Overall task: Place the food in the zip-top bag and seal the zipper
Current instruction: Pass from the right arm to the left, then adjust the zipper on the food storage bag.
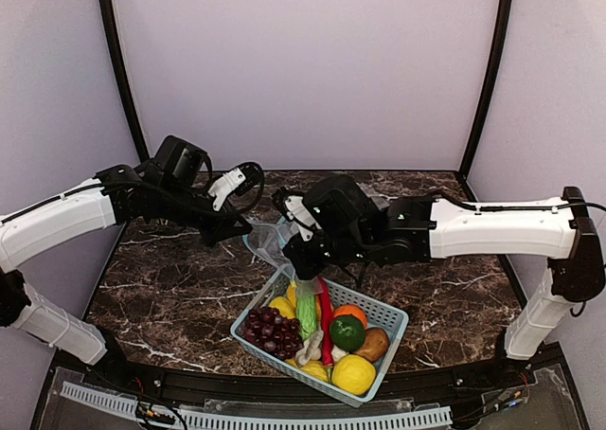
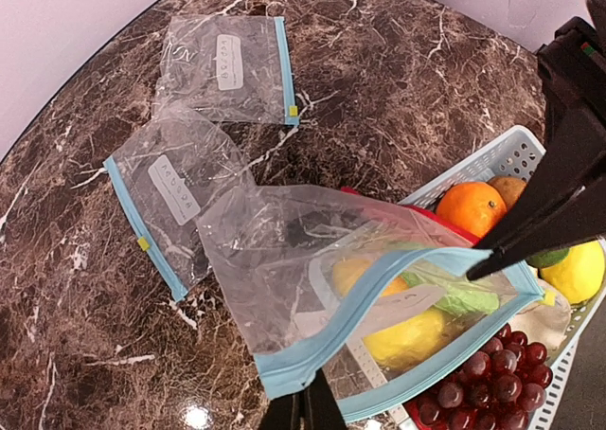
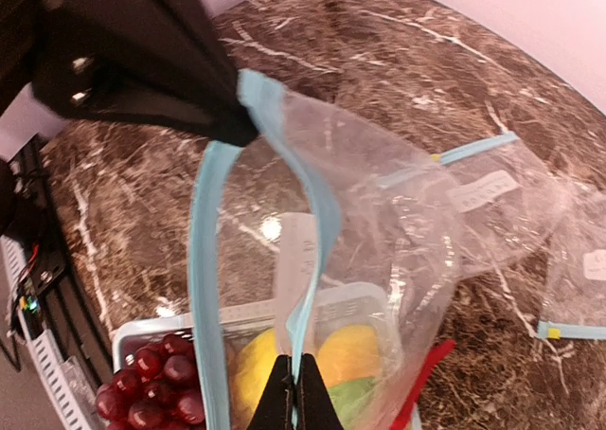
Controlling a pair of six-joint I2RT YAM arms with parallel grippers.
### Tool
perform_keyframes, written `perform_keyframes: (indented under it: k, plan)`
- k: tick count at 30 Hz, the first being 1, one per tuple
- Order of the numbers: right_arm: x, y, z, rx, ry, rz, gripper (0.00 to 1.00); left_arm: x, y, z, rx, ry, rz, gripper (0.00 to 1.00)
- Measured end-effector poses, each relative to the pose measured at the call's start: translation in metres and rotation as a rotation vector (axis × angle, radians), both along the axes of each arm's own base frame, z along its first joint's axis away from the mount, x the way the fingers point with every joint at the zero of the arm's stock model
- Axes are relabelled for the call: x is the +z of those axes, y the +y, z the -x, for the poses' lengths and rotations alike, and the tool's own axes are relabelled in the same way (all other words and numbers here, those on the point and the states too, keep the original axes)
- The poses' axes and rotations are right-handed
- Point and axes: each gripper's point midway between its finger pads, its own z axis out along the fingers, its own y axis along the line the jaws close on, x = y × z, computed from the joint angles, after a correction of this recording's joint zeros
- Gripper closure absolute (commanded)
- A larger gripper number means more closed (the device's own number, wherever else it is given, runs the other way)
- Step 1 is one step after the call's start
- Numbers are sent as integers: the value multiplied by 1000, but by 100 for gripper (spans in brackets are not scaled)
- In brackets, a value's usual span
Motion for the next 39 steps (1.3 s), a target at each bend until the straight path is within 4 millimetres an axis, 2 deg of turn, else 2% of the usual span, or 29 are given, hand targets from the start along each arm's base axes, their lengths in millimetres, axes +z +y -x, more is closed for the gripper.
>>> perform_keyframes:
  k: [6,10,14,18,22,25,27,31,35,39]
  plan:
    - [9,-15,-20,-182,-65,28,78,0,1,-5,103,49,30,99]
    - [14,-5,-22,-207,-94,31,62,2,1,-7,178,88,68,99]
    - [10,6,-18,-196,-108,47,45,10,-2,-7,221,110,115,99]
    - [7,9,-14,-201,-114,68,35,14,-2,-9,254,124,144,99]
    - [7,5,-22,-281,-121,101,28,16,-1,-10,282,133,159,99]
    - [-4,-2,-30,-356,-124,163,22,18,2,-12,300,125,158,99]
    - [-17,-9,-33,-395,-124,217,18,21,4,-13,310,108,156,99]
    - [-36,-26,-37,-457,-113,298,18,26,6,-11,290,81,149,99]
    - [-36,-40,-46,-502,-94,303,21,30,5,-3,224,52,122,99]
    - [-34,-53,-53,-499,-69,268,31,27,2,5,166,47,95,99]
